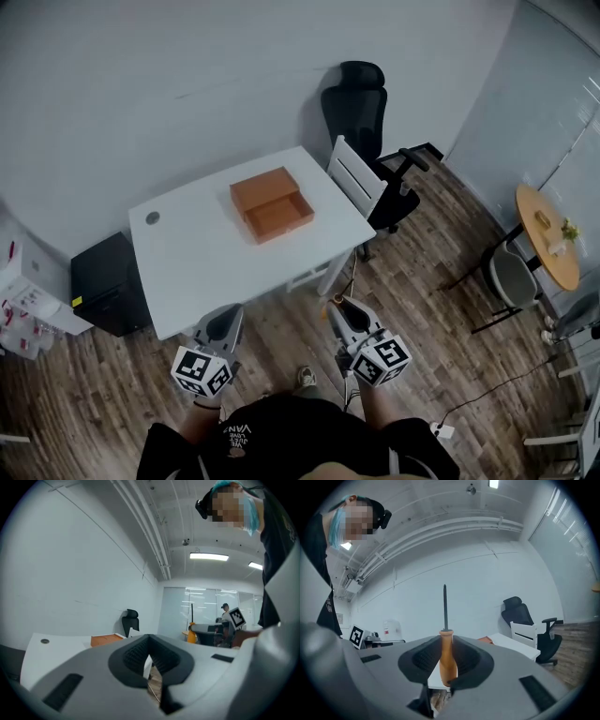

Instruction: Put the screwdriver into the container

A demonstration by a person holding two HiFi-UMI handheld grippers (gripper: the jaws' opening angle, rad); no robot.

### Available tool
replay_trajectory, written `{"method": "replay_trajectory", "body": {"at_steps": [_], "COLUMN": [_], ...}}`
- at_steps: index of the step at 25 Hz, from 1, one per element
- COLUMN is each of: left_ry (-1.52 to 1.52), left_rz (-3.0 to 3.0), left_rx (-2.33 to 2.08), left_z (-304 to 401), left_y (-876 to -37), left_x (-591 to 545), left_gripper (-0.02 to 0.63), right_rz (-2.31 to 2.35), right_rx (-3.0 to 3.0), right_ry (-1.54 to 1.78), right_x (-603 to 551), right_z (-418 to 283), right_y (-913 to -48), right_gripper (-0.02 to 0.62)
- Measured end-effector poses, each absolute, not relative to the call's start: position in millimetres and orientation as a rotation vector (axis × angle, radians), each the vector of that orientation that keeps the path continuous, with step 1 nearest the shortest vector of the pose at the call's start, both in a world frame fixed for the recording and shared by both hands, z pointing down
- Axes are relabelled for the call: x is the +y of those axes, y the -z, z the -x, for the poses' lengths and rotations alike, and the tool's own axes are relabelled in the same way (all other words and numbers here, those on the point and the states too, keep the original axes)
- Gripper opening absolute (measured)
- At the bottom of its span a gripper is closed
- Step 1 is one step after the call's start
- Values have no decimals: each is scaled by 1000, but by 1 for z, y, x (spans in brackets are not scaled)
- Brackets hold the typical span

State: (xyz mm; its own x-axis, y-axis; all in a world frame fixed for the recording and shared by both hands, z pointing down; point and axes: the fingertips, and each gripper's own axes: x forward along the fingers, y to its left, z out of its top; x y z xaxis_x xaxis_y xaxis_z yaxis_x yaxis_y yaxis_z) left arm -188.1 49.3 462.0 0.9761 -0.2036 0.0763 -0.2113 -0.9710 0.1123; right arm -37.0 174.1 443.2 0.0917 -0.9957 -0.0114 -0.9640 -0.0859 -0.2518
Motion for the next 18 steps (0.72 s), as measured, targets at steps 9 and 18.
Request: {"method": "replay_trajectory", "body": {"at_steps": [9, 18], "left_ry": [-90, -92], "left_rz": [-2994, -2979], "left_rx": [-434, -533], "left_z": [139, 103], "left_y": [-462, -465], "left_x": [48, 54], "left_gripper": [15, 15], "right_rz": [2093, 2038], "right_rx": [2105, 2167], "right_ry": [256, 263], "right_x": [162, 161], "right_z": [-17, -63], "right_y": [-446, -451], "right_gripper": [81, 81]}}
